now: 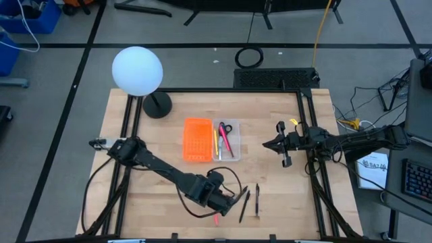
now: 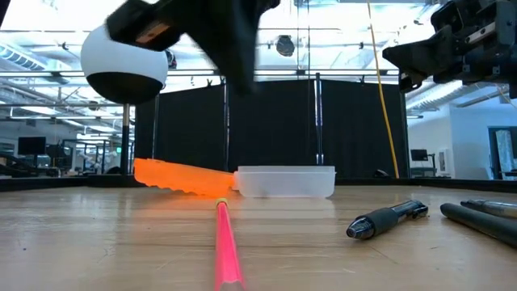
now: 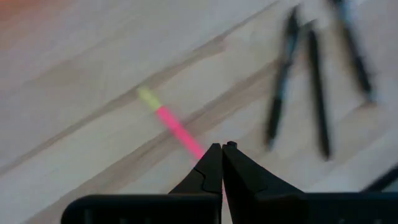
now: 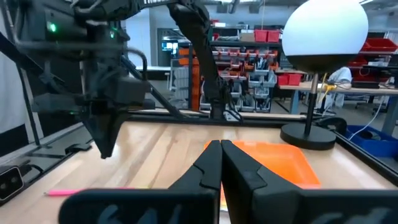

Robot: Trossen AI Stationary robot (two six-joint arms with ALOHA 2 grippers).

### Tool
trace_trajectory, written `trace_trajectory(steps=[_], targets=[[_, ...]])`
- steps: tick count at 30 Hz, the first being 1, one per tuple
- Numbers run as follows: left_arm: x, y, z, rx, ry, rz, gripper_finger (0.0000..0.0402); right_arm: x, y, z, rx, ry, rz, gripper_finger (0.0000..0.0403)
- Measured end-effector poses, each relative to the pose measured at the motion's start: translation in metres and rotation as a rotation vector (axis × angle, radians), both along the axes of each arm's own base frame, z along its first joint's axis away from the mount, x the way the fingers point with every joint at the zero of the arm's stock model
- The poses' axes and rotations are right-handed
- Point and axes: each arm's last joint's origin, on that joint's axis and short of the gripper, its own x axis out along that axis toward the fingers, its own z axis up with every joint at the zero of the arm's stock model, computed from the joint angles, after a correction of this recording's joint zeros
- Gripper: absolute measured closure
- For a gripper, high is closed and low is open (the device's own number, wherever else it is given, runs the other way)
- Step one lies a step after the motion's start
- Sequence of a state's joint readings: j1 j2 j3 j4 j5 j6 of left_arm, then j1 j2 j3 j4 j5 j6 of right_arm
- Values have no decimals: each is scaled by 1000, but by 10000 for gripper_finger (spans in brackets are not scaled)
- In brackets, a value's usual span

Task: Pick & place school supplies into a supply box
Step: Put the pink pencil into the orange supply box

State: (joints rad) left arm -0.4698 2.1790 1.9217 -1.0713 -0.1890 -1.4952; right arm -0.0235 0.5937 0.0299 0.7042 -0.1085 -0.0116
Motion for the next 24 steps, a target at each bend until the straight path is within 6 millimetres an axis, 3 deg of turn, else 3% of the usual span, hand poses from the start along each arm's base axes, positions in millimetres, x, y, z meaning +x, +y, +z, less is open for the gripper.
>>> trace_trajectory(steps=[6, 13, 18, 21, 24], targets=[[-6, 6, -23, 55, 179, 8, 389, -1, 0, 5, -1, -48, -1, 403], [-5, 8, -23, 201, 212, -520, 375, -1, 0, 7, -1, -74, -2, 403], [1, 13, -22, 246, 213, -801, 377, -1, 0, 7, 9, -68, 0, 403], [8, 17, -22, 263, 169, -891, 373, -1, 0, 6, 36, -59, 3, 403], [15, 23, -21, 283, 126, -861, 366, -1, 0, 4, 58, -39, 7, 403]])
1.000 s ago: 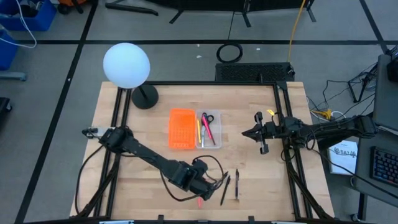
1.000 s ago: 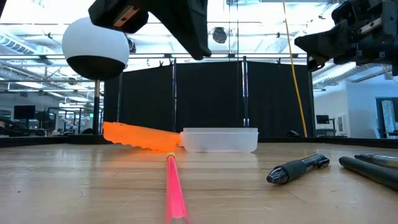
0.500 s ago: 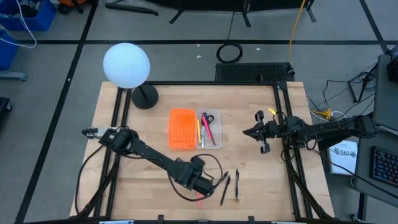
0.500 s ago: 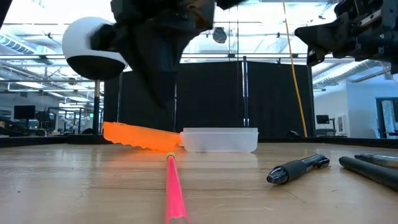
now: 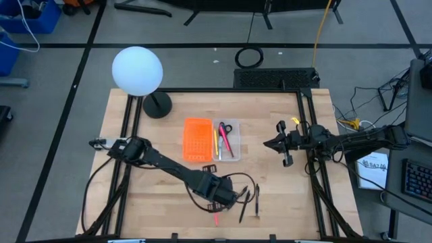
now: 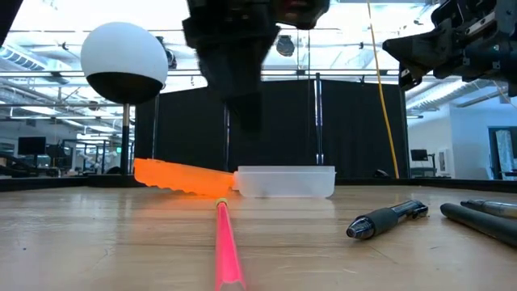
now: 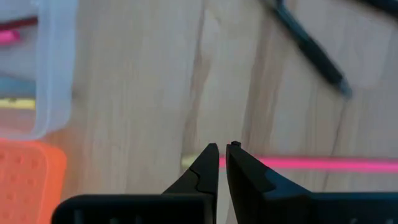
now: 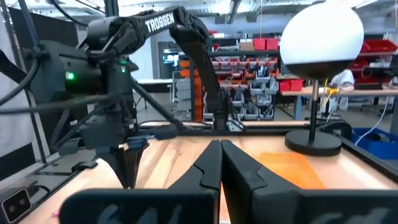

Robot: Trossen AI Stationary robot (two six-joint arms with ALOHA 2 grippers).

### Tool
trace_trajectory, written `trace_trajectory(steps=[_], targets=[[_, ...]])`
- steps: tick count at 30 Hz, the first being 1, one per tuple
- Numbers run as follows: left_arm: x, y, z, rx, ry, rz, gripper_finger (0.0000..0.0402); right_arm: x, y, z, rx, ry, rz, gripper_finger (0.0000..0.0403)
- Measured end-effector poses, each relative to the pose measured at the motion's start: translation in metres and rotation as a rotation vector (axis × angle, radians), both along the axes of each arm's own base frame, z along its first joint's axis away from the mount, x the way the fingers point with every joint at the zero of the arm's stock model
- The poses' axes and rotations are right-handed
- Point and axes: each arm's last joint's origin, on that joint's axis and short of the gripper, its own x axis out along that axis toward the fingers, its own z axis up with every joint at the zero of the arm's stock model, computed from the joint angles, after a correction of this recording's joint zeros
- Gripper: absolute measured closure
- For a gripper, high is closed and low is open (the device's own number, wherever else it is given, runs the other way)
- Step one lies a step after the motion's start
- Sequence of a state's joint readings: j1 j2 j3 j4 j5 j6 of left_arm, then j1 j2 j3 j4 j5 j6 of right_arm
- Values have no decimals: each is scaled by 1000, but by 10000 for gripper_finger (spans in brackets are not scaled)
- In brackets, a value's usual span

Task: Pick & place school supplies into a supply box
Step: Put the pink pencil into the orange supply box

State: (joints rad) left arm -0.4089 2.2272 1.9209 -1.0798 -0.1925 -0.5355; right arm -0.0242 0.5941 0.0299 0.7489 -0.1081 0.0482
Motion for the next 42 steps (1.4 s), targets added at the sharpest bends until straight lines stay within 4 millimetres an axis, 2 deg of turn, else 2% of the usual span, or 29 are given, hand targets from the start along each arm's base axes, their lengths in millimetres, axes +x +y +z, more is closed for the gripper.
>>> trace_trajectory(steps=[3, 9, 13, 20, 24, 30, 37, 42], targets=[[3, 6, 0, -16, -19, 90, 359, 0, 0, -3, 1, 27, 0, 403], [10, 23, 0, -170, -68, 672, 370, 1, 0, -4, 6, 44, 1, 403], [6, 9, -3, -234, -64, 838, 396, 1, 0, -4, 20, 45, 2, 403], [-16, -18, -6, -216, -42, 1111, 397, 1, 0, -4, 15, 43, 0, 403], [-24, -24, -6, -171, -46, 1180, 387, 0, 0, -3, 20, 35, 1, 403], [-25, -26, -6, -163, -84, 1209, 327, 0, 0, -3, 66, 40, 7, 403], [-21, -21, -11, -160, -90, 1242, 252, 1, 1, -5, 68, 58, 35, 403], [-12, -12, -21, -184, -33, 1254, 230, 1, 1, -7, 64, 81, 60, 403]])
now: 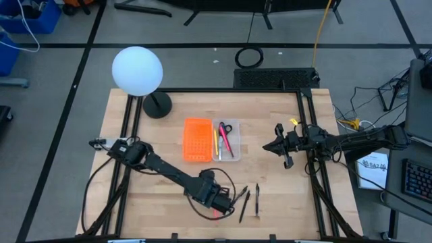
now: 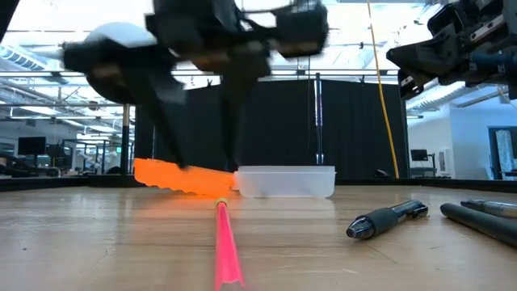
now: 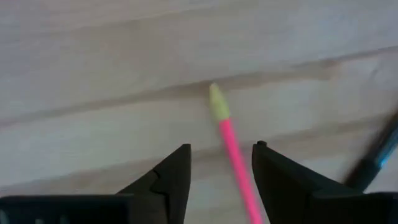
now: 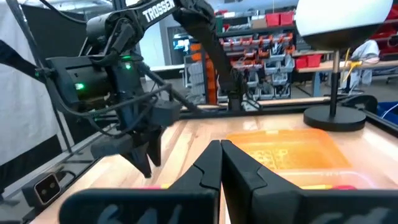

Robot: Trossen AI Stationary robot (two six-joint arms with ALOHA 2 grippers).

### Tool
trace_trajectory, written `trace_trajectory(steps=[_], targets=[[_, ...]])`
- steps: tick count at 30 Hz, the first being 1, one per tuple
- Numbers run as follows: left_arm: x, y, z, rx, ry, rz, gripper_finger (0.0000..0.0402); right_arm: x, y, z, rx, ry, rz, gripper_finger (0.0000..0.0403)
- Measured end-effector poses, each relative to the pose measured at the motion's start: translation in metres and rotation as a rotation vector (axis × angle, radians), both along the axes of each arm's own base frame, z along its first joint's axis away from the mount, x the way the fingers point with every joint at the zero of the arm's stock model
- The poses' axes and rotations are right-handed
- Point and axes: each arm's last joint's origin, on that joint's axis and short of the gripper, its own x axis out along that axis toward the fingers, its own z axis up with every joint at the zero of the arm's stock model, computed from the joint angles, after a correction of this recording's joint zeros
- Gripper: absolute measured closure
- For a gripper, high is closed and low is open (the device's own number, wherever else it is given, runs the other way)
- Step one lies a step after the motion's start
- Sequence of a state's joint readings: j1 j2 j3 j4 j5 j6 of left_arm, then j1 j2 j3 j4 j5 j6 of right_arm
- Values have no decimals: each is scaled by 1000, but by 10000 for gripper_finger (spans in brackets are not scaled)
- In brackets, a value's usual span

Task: Pick & place school supplies into a supply box
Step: Put the pink pencil into the orange supply box

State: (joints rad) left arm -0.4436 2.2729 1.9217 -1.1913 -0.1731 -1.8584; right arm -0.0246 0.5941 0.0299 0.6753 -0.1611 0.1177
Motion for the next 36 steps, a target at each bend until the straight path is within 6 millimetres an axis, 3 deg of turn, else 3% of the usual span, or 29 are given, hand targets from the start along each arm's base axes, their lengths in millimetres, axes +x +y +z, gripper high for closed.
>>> trace_trajectory(steps=[18, 36], targets=[[16, 33, -9, -53, 44, -15, 229, 0, 0, 1, -36, -10, -4, 403], [8, 36, -44, -110, 40, -11, 229, 0, 0, 1, -36, -14, -5, 403]])
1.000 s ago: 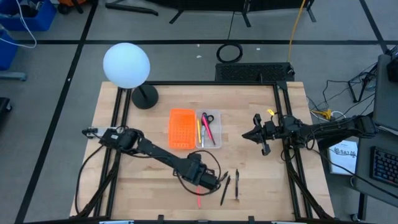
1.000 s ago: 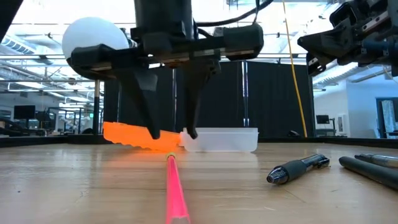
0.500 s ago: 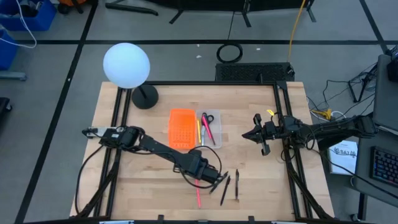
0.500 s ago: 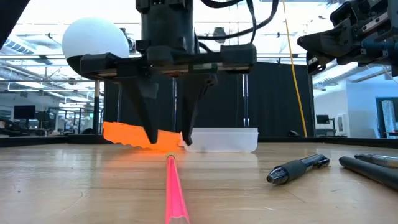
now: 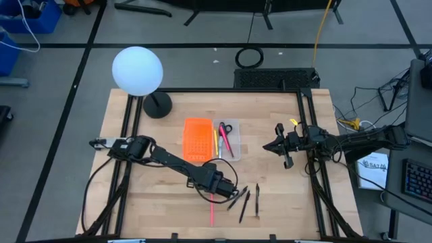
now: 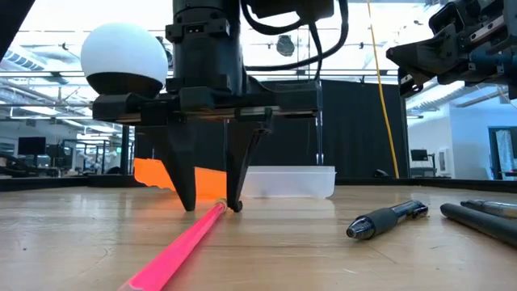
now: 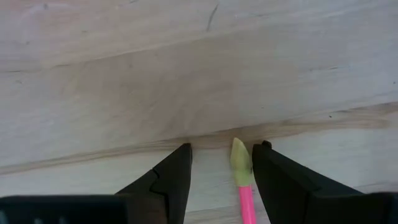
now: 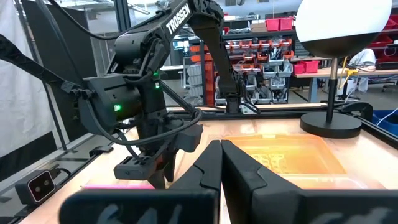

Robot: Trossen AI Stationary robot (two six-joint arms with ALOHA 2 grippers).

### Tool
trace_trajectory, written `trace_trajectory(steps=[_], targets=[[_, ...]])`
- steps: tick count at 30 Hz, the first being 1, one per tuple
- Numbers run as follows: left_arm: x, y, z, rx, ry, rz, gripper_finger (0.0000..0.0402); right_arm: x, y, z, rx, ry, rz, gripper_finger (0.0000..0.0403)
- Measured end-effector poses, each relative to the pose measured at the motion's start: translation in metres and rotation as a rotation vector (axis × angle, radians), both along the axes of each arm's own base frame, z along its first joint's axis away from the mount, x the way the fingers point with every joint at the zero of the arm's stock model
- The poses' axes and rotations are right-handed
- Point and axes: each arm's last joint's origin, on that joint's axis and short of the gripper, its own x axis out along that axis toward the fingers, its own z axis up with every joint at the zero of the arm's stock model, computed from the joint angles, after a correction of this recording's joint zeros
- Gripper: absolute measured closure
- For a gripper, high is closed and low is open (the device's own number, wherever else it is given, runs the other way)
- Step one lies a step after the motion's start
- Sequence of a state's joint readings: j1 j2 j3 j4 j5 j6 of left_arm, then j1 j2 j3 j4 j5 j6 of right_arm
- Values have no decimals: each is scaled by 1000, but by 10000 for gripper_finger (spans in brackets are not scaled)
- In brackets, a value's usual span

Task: Pick & place school supplies into a supply box
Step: Put the pink pencil into the orange supply box

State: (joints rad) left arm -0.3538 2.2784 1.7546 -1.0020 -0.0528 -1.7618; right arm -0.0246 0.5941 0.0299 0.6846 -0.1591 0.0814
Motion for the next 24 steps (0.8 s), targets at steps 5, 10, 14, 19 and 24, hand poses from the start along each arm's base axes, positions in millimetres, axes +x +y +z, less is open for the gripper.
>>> trace_trajectory(steps=[5, 10, 14, 19, 24], targets=[[0, -3, -1, 3, -4, -6, 229, 0, 0, 0, 0, 0, 0, 403], [1, -5, 1, 3, -8, -19, 229, 0, 0, 1, 0, -8, 0, 403], [1, -6, 2, 2, -9, -38, 229, 0, 0, 1, 0, -8, 0, 403], [2, -7, 2, 1, -12, -38, 229, 0, 0, 1, 0, -11, 0, 403], [2, -7, 2, -2, -14, -52, 229, 0, 0, 1, 0, -15, 0, 403]])
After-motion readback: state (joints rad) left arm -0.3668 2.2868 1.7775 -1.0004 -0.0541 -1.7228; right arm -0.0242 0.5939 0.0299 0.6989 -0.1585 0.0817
